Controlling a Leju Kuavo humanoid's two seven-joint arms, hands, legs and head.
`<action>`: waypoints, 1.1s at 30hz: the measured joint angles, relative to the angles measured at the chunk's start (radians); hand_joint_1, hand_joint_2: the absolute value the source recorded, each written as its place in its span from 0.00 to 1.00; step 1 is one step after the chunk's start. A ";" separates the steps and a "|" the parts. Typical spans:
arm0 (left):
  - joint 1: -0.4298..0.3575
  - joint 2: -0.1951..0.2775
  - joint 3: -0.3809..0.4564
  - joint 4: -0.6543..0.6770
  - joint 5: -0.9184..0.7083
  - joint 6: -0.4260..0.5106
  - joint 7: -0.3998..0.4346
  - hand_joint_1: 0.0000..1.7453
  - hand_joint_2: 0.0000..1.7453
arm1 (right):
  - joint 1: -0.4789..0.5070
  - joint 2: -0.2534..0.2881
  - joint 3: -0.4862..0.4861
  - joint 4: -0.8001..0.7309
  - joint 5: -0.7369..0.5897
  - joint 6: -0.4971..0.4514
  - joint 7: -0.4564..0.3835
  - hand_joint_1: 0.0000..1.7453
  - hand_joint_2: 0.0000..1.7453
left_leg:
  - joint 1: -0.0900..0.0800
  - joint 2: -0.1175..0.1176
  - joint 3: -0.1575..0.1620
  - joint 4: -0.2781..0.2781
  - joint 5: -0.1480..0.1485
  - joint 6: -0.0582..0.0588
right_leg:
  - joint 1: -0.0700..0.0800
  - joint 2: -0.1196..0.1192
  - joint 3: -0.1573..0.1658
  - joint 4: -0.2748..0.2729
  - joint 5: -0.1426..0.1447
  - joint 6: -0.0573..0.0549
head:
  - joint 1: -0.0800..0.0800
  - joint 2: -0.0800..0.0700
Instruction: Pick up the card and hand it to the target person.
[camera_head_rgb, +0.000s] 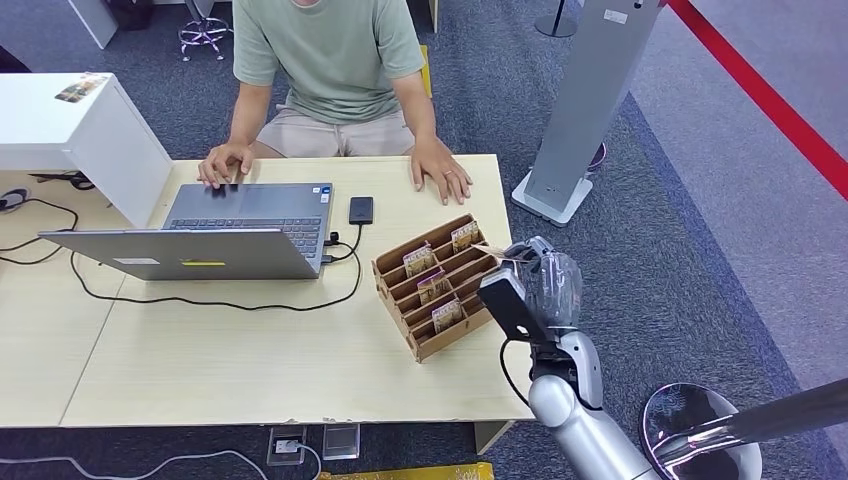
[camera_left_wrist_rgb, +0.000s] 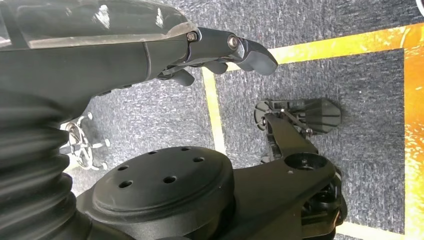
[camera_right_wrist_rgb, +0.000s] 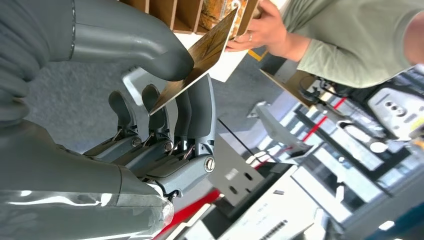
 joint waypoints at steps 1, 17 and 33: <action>0.000 0.000 0.000 0.000 -0.002 -0.002 0.000 0.00 1.00 | -0.002 0.000 0.000 0.001 -0.010 0.002 0.010 0.75 1.00 | 0.000 0.000 0.000 0.000 0.000 0.000 | 0.000 0.000 0.000 0.000 0.000 0.000 | 0.000 0.000; -0.047 -0.005 -0.040 0.000 -0.048 -0.021 0.054 0.00 1.00 | -0.418 0.175 0.065 0.394 -0.162 0.077 0.074 0.75 1.00 | 0.000 0.000 -0.001 0.000 0.002 0.000 | 0.000 -0.001 0.000 0.002 0.001 -0.001 | -0.001 0.000; -0.042 -0.006 -0.046 0.000 -0.028 -0.037 0.060 0.00 1.00 | -0.558 0.291 0.130 0.741 -0.139 0.124 0.155 0.00 1.00 | 0.000 0.000 -0.001 0.000 0.001 0.000 | 0.000 -0.001 -0.001 0.001 0.000 0.000 | 0.001 0.000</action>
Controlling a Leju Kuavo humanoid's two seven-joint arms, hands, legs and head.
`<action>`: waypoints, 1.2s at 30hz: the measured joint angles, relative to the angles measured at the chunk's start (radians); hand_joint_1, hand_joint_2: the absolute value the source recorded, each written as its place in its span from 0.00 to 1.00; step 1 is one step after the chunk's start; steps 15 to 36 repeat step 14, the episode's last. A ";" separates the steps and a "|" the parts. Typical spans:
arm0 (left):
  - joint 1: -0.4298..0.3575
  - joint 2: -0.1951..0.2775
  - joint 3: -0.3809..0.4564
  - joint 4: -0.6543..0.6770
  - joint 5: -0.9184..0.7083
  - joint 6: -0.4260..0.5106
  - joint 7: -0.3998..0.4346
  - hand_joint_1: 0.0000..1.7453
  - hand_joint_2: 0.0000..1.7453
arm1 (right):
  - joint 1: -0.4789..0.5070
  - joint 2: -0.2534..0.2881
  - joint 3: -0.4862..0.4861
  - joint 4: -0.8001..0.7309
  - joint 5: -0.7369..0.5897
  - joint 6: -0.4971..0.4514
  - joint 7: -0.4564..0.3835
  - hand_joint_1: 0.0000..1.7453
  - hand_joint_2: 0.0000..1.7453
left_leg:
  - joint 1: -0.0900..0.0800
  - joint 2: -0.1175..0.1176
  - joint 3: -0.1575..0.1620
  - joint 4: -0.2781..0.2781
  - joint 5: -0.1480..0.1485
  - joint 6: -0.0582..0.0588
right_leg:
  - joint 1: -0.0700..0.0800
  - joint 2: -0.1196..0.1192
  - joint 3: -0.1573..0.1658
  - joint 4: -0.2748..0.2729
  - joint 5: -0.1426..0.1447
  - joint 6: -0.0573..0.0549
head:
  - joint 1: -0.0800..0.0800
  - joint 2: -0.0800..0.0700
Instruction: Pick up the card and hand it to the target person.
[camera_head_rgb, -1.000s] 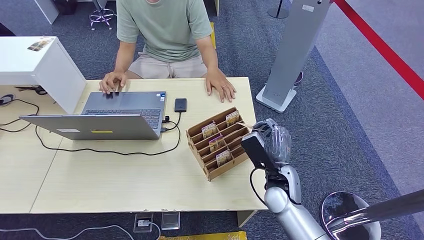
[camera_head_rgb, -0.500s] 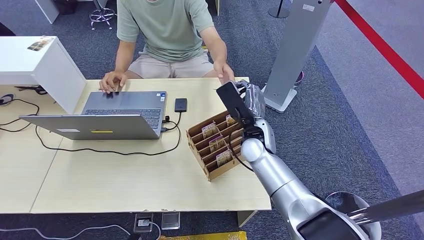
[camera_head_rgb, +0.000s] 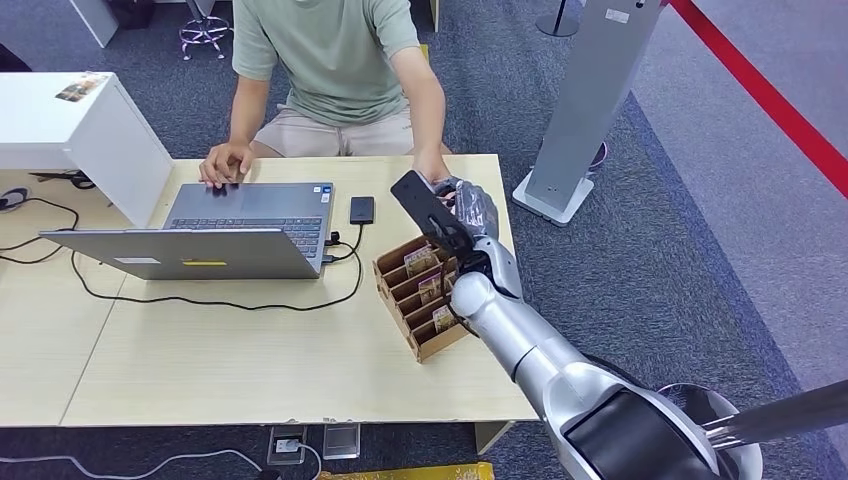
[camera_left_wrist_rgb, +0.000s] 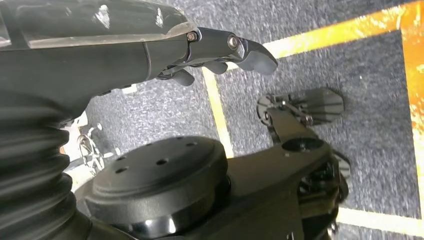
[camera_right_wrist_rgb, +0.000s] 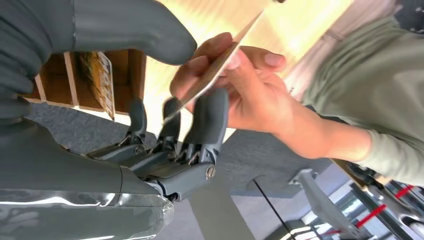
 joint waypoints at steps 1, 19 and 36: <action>0.000 0.000 -0.002 0.000 -0.001 -0.009 -0.002 0.00 1.00 | -0.001 0.000 0.001 0.011 -0.001 0.001 -0.001 0.00 1.00 | 0.000 0.000 0.000 0.000 0.000 0.000 | 0.000 0.000 0.000 0.000 0.000 0.000 | 0.000 0.000; 0.015 -0.001 -0.010 0.000 0.049 0.028 -0.020 0.00 1.00 | 0.015 -0.002 -0.038 0.015 -0.064 -0.126 -0.273 0.00 1.00 | 0.000 0.000 0.000 0.000 0.000 0.000 | 0.000 0.001 0.000 0.000 0.000 0.000 | -0.001 0.000; 0.015 -0.001 -0.010 0.000 0.049 0.028 -0.020 0.00 1.00 | 0.015 -0.002 -0.038 0.015 -0.064 -0.126 -0.273 0.00 1.00 | 0.000 0.000 0.000 0.000 0.000 0.000 | 0.000 0.001 0.000 0.000 0.000 0.000 | -0.001 0.000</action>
